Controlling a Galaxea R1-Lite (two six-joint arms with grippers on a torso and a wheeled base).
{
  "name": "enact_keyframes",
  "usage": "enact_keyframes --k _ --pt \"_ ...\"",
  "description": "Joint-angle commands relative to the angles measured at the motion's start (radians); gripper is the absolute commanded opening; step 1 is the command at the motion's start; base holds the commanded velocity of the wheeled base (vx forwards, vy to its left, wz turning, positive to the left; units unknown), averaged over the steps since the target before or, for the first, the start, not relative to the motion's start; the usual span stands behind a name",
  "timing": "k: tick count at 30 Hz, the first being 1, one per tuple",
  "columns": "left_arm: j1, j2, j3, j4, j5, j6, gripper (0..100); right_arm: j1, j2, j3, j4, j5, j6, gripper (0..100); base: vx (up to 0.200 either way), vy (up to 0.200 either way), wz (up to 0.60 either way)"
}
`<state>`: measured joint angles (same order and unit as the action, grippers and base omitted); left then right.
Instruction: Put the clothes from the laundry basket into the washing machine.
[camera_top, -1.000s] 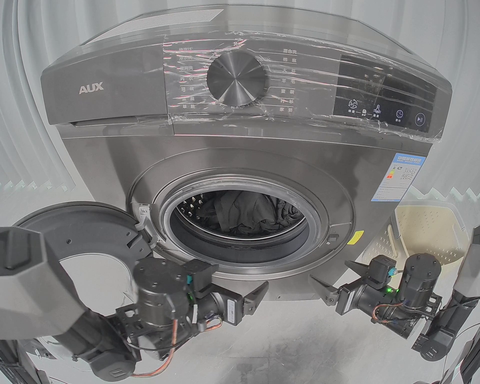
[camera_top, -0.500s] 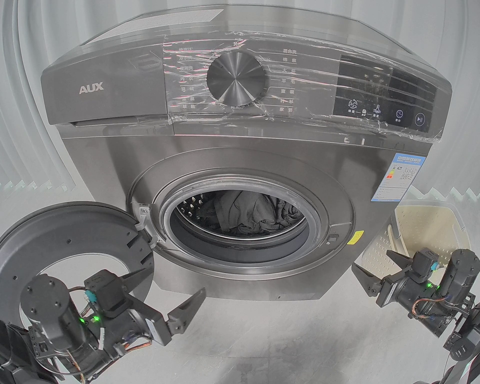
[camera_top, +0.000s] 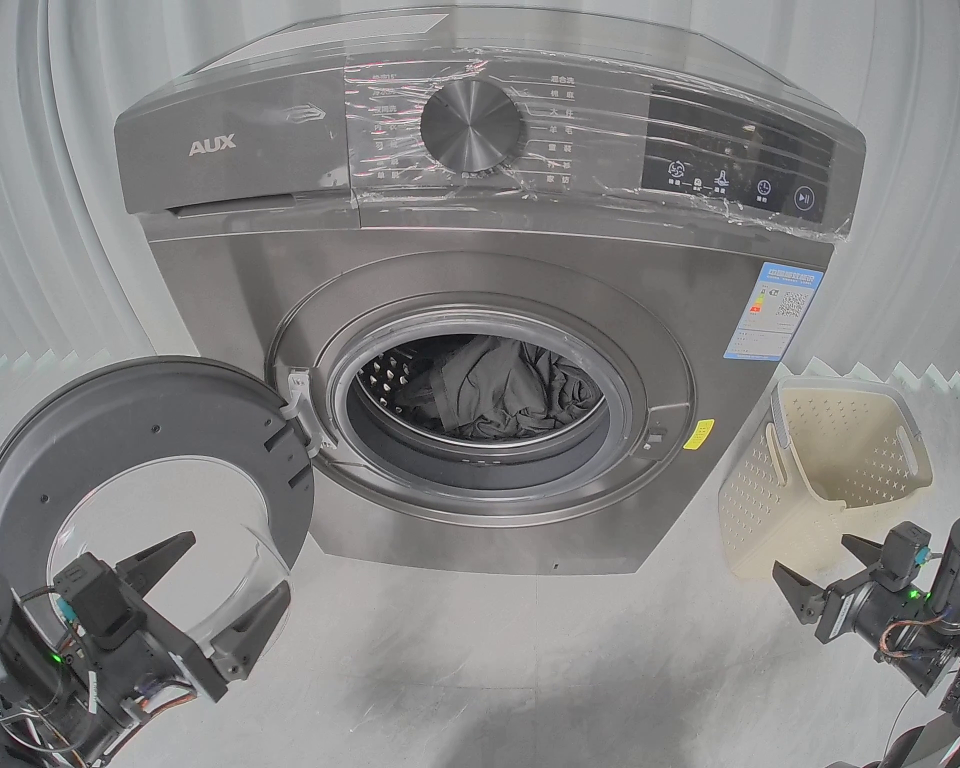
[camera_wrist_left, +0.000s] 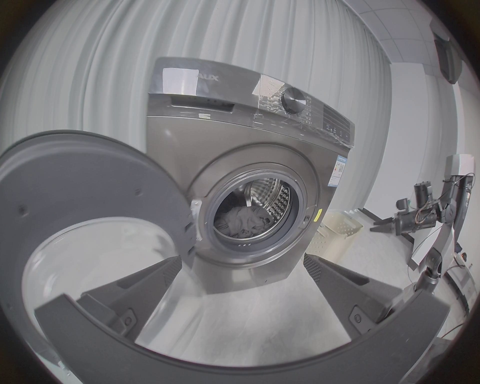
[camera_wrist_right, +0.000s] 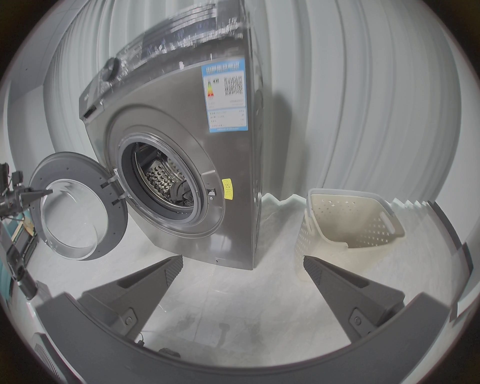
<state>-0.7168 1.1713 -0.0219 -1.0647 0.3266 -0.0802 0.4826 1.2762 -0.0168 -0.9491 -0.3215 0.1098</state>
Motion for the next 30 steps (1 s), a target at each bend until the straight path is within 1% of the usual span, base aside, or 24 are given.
enact_keyframes --k 1,2,4,5,6,7,9,10,12,14,16,17,19,20,21,22,23,24,25,26,27,28,29,30 --pt "0.083 -0.320 0.022 0.212 0.000 0.020 100 -0.012 -0.304 0.017 0.161 -0.060 0.044 100 -0.200 0.000 0.00" --pt "0.106 -0.401 0.022 0.296 -0.001 0.019 100 -0.019 -0.368 0.017 0.217 -0.059 0.042 100 -0.200 0.000 0.00" --pt "0.128 -0.507 0.022 0.417 -0.004 0.027 100 -0.013 -0.449 0.017 0.311 -0.057 0.044 100 -0.200 0.000 0.00" --pt "0.149 -0.564 0.022 0.486 -0.003 0.028 100 -0.024 -0.497 0.017 0.372 -0.056 0.041 100 -0.200 0.000 0.00" --pt "0.149 -0.564 0.022 0.486 -0.003 0.028 100 -0.024 -0.497 0.017 0.372 -0.056 0.041 100 -0.200 0.000 0.00" --pt "0.234 -0.673 0.022 0.601 -0.009 0.028 100 -0.062 -0.578 0.017 0.477 -0.054 0.041 100 -0.200 0.000 0.00" --pt "0.284 -0.799 0.022 0.683 -0.032 0.028 100 -0.101 -0.658 0.017 0.552 -0.047 0.034 100 -0.200 0.000 0.00" --pt "0.293 -0.817 0.022 0.697 -0.038 0.030 100 -0.105 -0.672 0.017 0.563 -0.047 0.033 100 -0.200 0.000 0.00" --pt "0.387 -0.940 0.022 0.824 -0.113 0.057 100 -0.206 -0.791 0.017 0.638 -0.044 -0.018 100 0.000 0.000 0.00" --pt "0.461 -1.026 0.022 0.894 -0.158 0.092 100 -0.282 -0.902 0.017 0.664 -0.019 -0.084 100 0.000 0.000 0.00" --pt "0.499 -1.096 0.022 0.956 -0.213 0.126 100 -0.338 -1.045 0.015 0.730 0.058 -0.148 100 0.000 0.000 0.00" --pt "0.504 -1.087 0.022 0.971 -0.225 0.131 100 -0.361 -1.092 0.015 0.773 0.085 -0.165 100 0.000 0.000 0.00" --pt "0.508 -1.081 0.022 0.985 -0.224 0.112 100 -0.435 -1.209 0.008 0.918 0.165 -0.177 100 0.000 0.000 0.00" --pt "0.511 -1.081 0.022 0.990 -0.222 0.089 100 -0.472 -1.259 -0.020 0.984 0.236 -0.159 100 0.000 0.000 0.00" --pt "0.511 -1.081 0.022 0.990 -0.219 0.074 100 -0.484 -1.276 -0.032 1.012 0.275 -0.145 100 0.000 0.000 0.00" --pt "0.513 -1.081 0.022 0.990 -0.216 0.056 100 -0.489 -1.276 -0.038 1.023 0.300 -0.130 100 0.000 0.000 0.00" --pt "0.513 -1.081 0.022 0.990 -0.204 0.019 100 -0.489 -1.276 -0.040 1.037 0.323 -0.102 100 0.000 0.000 0.00" --pt "0.514 -1.081 0.022 0.993 -0.182 -0.021 100 -0.489 -1.276 -0.040 1.032 0.318 -0.088 100 0.000 0.000 0.00" --pt "0.519 -1.079 0.022 0.994 -0.149 -0.058 100 -0.489 -1.276 -0.037 1.024 0.308 -0.093 100 0.000 0.000 0.00" --pt "0.533 -1.079 0.022 0.994 -0.104 -0.073 100 -0.489 -1.276 -0.035 1.018 0.288 -0.111 100 0.000 0.000 0.00" --pt "0.562 -1.078 0.022 0.993 -0.067 -0.076 100 -0.489 -1.276 -0.035 1.020 0.259 -0.130 100 0.000 0.000 0.00" --pt "0.586 -1.078 0.022 0.991 -0.038 -0.072 100 -0.490 -1.276 -0.035 1.021 0.228 -0.144 100 0.000 0.000 0.00" --pt "0.586 -1.078 0.022 0.991 -0.038 -0.072 100 -0.490 -1.276 -0.035 1.021 0.228 -0.144 100 0.000 0.000 0.00" --pt "0.632 -1.078 0.022 0.991 0.002 -0.049 100 -0.492 -1.276 -0.034 1.017 0.194 -0.165 100 0.000 0.000 0.00"
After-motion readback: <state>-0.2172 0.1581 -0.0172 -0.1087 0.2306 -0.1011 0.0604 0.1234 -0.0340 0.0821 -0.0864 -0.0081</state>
